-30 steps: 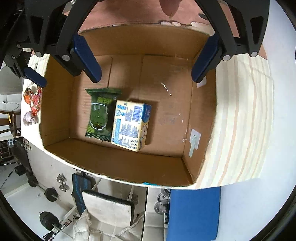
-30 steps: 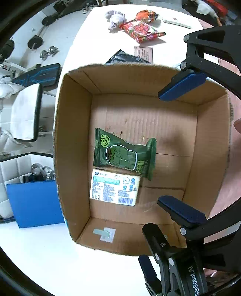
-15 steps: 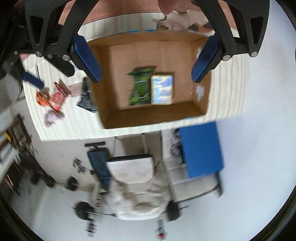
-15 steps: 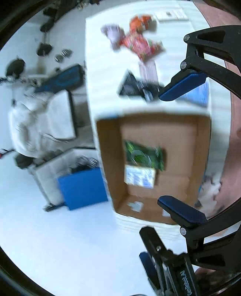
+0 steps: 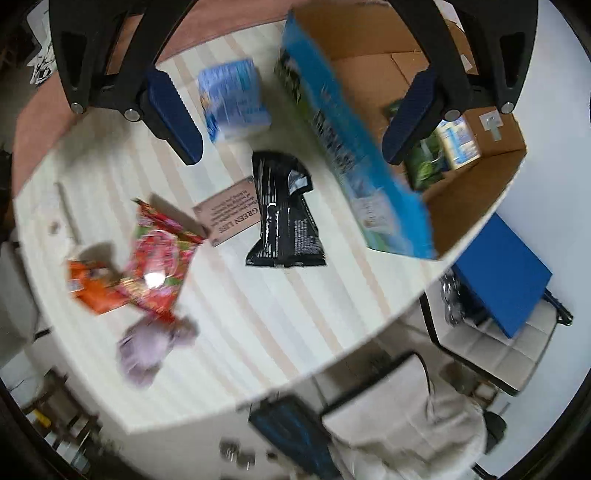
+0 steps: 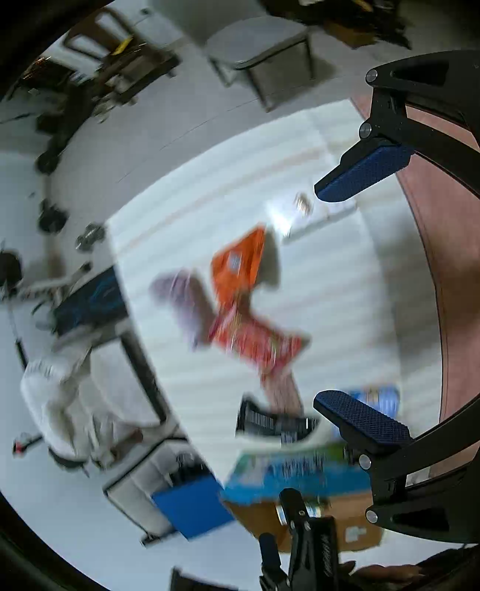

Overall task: Organize soft objects
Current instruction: 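Withdraw both tools from the box toward the remaining items, then grasp the black snack bag with the left tool while the right tool grasps the white box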

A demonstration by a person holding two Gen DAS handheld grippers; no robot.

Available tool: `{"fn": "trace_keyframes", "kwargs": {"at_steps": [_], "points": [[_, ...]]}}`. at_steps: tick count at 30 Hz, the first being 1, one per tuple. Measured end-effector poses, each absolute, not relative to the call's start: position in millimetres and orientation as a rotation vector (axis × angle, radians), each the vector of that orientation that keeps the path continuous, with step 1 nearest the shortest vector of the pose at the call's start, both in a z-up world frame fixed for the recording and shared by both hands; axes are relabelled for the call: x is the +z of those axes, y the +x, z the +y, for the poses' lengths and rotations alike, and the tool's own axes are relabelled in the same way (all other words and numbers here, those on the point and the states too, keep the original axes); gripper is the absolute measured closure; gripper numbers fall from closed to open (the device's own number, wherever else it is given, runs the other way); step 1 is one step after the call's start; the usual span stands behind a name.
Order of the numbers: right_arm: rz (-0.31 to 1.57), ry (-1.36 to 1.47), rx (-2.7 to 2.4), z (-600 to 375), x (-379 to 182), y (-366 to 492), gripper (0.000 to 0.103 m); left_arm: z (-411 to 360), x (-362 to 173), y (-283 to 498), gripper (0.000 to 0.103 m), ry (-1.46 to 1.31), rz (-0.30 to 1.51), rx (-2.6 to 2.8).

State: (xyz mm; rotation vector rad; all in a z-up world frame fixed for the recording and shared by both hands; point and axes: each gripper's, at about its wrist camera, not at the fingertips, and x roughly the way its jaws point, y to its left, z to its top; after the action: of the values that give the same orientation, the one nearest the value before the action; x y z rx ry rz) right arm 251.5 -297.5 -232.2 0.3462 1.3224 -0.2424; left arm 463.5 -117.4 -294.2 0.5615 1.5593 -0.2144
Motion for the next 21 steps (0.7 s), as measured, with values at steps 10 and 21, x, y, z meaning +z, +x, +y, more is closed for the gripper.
{"fn": "trace_keyframes", "kwargs": {"at_steps": [10,21], "points": [[1.551,0.333,-0.257,-364.9,-322.4,261.4,0.0,-134.4,-400.7,481.2,0.003,0.724,1.732,-0.122],[1.719,0.235,-0.255,-361.7,-395.9,276.1,0.035,-122.1,-427.3,472.0,0.038,0.487,1.854,-0.173]]}}
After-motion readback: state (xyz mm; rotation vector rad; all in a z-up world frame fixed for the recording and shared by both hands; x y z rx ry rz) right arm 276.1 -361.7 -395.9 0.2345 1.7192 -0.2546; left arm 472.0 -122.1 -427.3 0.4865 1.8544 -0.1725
